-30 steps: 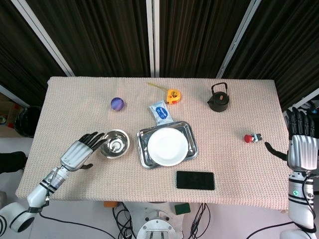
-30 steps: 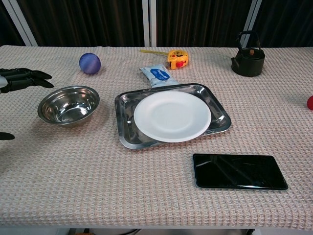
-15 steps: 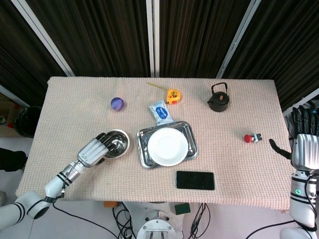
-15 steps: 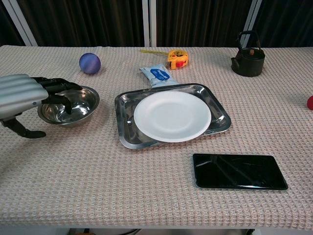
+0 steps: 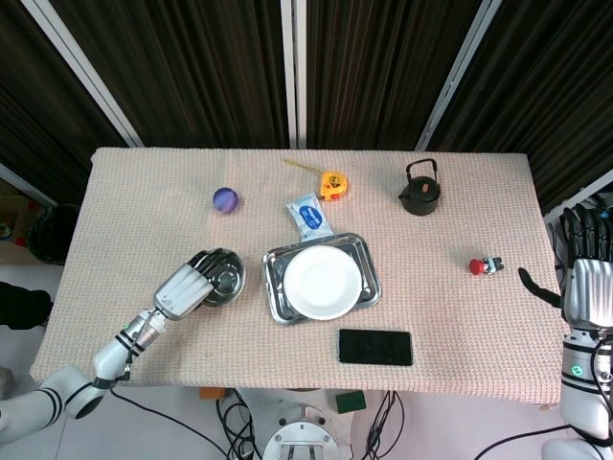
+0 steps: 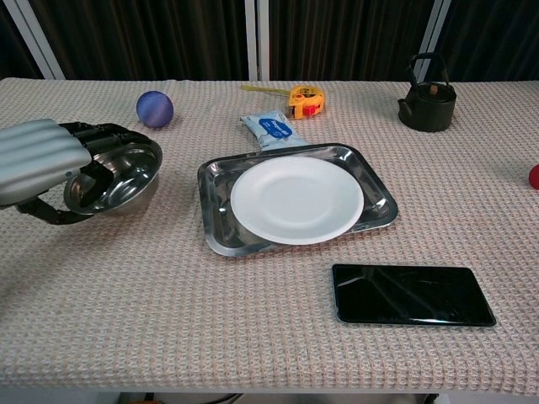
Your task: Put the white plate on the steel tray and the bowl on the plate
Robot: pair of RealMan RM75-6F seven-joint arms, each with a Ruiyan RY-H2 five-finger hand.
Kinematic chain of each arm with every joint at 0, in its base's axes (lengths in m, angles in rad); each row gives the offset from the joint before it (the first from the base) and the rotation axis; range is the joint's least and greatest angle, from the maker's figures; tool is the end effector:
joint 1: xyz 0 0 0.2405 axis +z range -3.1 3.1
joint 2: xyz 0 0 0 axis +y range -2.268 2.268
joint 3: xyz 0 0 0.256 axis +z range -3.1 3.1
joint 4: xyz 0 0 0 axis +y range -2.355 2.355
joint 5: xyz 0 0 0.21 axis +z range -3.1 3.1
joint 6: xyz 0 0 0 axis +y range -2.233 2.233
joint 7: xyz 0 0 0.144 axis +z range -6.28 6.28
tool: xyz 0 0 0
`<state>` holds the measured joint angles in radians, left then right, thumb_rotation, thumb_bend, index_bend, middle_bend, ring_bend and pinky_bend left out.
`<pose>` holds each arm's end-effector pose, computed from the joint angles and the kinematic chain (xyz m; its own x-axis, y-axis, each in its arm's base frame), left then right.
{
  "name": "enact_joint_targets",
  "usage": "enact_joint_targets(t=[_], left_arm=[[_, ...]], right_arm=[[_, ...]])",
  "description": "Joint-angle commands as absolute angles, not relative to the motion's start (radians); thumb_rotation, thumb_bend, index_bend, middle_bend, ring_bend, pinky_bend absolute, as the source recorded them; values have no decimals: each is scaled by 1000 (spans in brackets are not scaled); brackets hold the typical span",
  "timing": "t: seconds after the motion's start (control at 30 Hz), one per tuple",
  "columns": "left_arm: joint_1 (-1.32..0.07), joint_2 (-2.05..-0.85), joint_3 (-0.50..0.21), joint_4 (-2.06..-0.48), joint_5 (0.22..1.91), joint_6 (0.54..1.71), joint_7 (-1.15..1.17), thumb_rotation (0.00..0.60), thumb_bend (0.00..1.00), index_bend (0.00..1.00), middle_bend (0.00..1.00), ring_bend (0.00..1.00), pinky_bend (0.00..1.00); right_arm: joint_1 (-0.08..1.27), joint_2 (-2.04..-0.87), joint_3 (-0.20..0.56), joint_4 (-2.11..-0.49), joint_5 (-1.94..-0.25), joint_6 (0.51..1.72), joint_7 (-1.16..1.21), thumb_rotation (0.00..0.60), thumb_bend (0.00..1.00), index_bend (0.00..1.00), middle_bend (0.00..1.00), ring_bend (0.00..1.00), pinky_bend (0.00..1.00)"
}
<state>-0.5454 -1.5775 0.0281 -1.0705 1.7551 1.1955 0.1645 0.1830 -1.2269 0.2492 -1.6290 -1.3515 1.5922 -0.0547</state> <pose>-0.2420 0.2929 -0.0079 0.7218 -0.0346 0.6912 0.5271 -0.6197 -0.5815 -0.2761 -0.2419 0.1758 0.2739 0.3103 0.9103 -0.9603 0.0369 0.2764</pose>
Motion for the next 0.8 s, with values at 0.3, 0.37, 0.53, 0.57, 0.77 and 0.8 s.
enact_joint_targets(t=[0.3, 0.37, 0.53, 0.57, 0.77, 0.8], left_arm=[[-646, -1517, -22, -1211, 1800, 1202, 230, 600, 355, 766, 81, 23, 209], [-695, -1509, -40, -1255, 1808, 1156, 260, 600, 355, 766, 80, 24, 209], [-817, -1542, -94, -1301, 1795, 1027, 297, 600, 355, 766, 80, 25, 209], [-837, -1556, -103, -1296, 1785, 1001, 297, 600, 355, 766, 80, 25, 209], [-938, -1666, -135, -1195, 1742, 892, 313, 600, 355, 766, 88, 25, 209], [-947, -1678, -135, -1183, 1740, 887, 312, 600, 355, 766, 90, 25, 209]], right_arm=[[177, -1233, 251, -1625, -1359, 1596, -55, 600, 148, 0, 0, 0, 0], [175, -1233, 253, -1624, -1357, 1597, -54, 600, 148, 0, 0, 0, 0], [168, -1232, 263, -1620, -1342, 1601, -53, 600, 149, 0, 0, 0, 0], [167, -1232, 266, -1620, -1335, 1600, -51, 600, 149, 0, 0, 0, 0], [164, -1222, 286, -1618, -1296, 1584, -35, 600, 148, 0, 0, 0, 0], [163, -1222, 288, -1615, -1293, 1584, -34, 600, 148, 0, 0, 0, 0]])
